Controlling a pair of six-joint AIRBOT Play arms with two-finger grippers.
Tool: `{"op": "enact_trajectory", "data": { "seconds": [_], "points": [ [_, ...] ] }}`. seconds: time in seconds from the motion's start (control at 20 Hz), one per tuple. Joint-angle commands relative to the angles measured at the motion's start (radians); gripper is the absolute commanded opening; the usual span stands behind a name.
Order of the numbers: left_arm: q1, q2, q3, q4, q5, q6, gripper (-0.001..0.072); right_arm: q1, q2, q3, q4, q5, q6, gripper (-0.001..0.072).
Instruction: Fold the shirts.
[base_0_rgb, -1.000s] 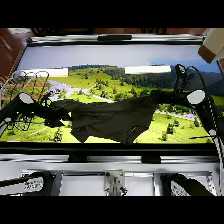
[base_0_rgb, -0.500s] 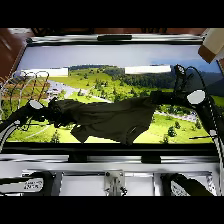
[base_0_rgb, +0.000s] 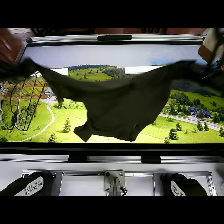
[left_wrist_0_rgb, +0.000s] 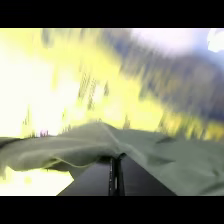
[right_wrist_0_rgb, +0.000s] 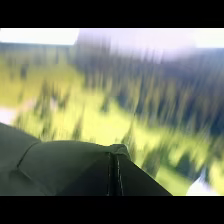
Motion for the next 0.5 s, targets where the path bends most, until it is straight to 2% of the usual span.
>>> {"op": "enact_trajectory", "data": {
  "seconds": [0.0,0.1,0.2,0.45],
  "points": [
    [0.051,0.185,0.375,0.122,0.024,-0.016,0.0035,0.0,0.141,0.23,-0.076,-0.122,0.0,0.0059],
    [0.078,0.269,0.553,0.302,-0.002,-0.102,0.0036,0.0,0.224,0.322,-0.079,-0.163,0.0,0.0059],
    [0.085,0.355,0.609,0.444,-0.079,-0.181,0.0036,0.0,0.296,0.361,-0.079,-0.166,0.03,0.0059],
    [0.086,0.449,0.587,0.48,-0.423,-0.19,0.0036,0.0,0.389,0.362,-0.097,-0.156,0.089,0.0059]
  ]
}}
